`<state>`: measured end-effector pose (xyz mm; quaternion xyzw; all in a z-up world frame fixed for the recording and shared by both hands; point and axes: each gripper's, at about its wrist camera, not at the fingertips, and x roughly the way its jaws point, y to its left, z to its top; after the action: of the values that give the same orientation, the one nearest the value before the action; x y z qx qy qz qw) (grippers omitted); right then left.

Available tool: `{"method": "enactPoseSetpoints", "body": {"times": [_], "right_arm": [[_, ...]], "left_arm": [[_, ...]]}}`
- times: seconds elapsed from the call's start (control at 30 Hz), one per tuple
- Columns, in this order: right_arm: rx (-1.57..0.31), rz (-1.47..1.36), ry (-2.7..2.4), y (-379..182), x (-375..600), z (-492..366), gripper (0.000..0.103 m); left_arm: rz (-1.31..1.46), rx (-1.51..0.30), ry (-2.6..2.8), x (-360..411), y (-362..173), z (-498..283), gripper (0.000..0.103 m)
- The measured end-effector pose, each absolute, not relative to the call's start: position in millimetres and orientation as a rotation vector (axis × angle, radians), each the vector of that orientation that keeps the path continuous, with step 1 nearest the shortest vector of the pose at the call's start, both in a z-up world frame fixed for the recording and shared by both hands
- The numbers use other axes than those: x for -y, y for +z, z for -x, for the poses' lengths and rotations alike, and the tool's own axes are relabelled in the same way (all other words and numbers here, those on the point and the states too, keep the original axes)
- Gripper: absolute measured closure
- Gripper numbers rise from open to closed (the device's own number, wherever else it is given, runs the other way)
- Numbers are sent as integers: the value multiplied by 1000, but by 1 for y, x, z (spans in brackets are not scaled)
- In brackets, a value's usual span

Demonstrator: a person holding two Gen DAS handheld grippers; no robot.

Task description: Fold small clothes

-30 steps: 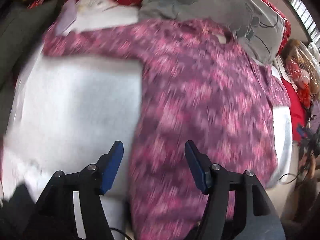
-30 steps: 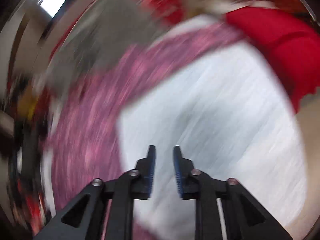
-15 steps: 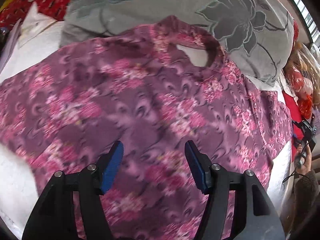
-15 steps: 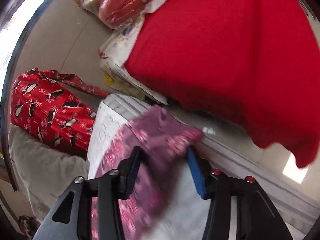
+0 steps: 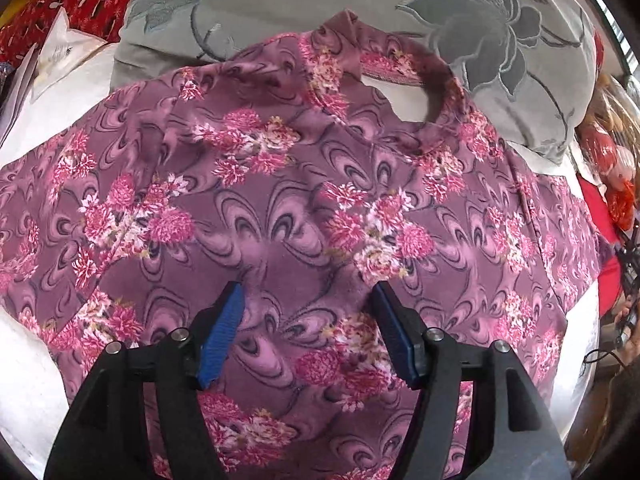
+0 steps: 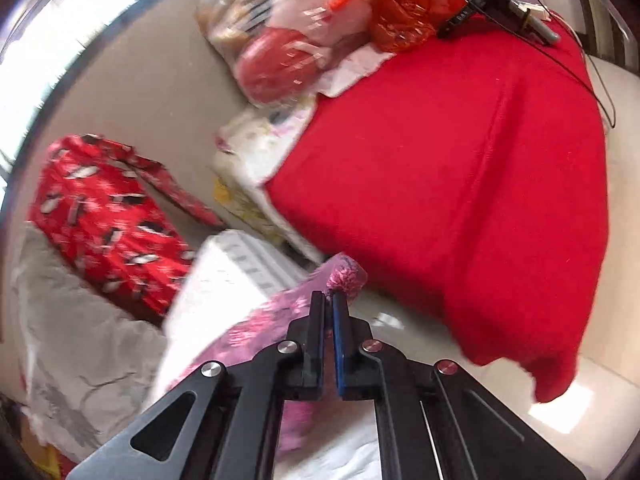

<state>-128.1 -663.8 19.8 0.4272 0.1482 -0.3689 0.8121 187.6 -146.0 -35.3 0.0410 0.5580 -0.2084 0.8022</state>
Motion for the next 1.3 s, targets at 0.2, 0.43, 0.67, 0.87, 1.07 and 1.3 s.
{"method": "enactPoseSetpoints", "body": {"times": [0.2,0.43,0.67,0.87,1.07,1.3], "right_arm": [[-339,-825,-547,47,594,81,99],[-448,-772,-346,44,499,15,100],[-533,-719,-240,37,410,-39,99],[-604,-671,-127,32,330,-91,99],[-695,-608,18,19,241,-143,99],[-860,-628,143,-34,166,-174,93]], "left_arm": [[28,-1243,-464,131,-30,-191,38],[159,-1301,-516,99,-25,-201,38],[211,-1328,-577,58,-19,-214,38],[226,-1295,-626,29,2,-213,38],[259,-1259,-657,0,20,-220,38],[298,-1285,-699,1,13,-224,38]]}}
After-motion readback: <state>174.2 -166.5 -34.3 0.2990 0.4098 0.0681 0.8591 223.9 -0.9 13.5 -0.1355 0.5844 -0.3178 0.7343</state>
